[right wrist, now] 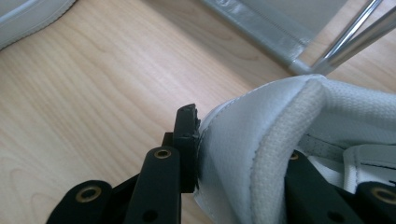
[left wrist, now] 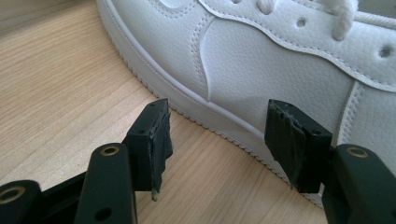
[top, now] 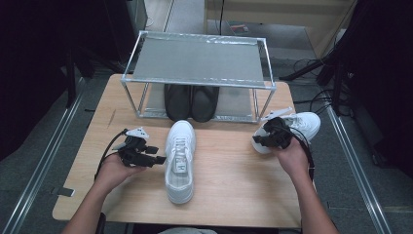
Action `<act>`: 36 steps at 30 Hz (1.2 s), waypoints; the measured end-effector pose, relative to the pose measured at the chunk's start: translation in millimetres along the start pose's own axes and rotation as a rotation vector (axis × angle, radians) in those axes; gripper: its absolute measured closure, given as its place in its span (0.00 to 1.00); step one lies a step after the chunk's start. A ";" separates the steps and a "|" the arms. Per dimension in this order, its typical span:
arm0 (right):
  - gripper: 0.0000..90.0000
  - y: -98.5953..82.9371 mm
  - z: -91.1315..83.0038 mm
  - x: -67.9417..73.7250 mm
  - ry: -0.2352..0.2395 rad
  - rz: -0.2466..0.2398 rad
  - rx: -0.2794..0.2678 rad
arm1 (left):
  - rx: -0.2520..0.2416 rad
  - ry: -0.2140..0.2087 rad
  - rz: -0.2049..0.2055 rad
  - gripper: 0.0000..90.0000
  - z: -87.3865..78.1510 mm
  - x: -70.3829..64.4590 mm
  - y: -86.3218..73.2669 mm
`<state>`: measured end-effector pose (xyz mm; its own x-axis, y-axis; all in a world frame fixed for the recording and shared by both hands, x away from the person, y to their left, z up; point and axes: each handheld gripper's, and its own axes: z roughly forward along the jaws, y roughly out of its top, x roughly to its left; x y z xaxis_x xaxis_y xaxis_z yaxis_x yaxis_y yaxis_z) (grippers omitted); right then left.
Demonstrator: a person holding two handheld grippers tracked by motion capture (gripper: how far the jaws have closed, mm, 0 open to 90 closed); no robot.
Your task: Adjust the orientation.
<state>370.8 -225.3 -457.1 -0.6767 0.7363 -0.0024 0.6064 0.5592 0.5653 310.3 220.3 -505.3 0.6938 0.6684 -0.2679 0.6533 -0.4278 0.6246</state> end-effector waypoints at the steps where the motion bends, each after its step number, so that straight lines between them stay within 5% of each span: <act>1: 0.82 -0.6 -0.6 2.3 0.004 -0.001 0.002 | -0.001 -0.001 -0.003 0.46 0.0 0.4 -0.1; 17: 0.81 -14.5 -9.9 38.0 0.051 0.000 0.035 | -0.016 0.002 -0.003 0.45 -3.9 2.5 -1.2; 23: 0.81 -13.0 -14.9 55.1 0.045 -0.036 0.035 | -0.015 0.000 0.007 0.45 -3.1 2.4 0.0; 31: 0.81 -7.0 -12.7 80.2 0.101 -0.064 0.052 | -0.040 0.020 0.058 0.43 -9.1 -0.1 -2.8; 36: 0.81 -4.8 -12.1 97.2 0.135 -0.083 0.060 | -0.049 0.019 0.039 0.43 -9.9 3.0 -2.8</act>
<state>297.1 -161.0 -450.1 -0.7728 0.6312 0.0663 0.5675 0.6405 0.5174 307.6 229.6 -500.6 0.7125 0.6634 -0.2286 0.6097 -0.4242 0.6696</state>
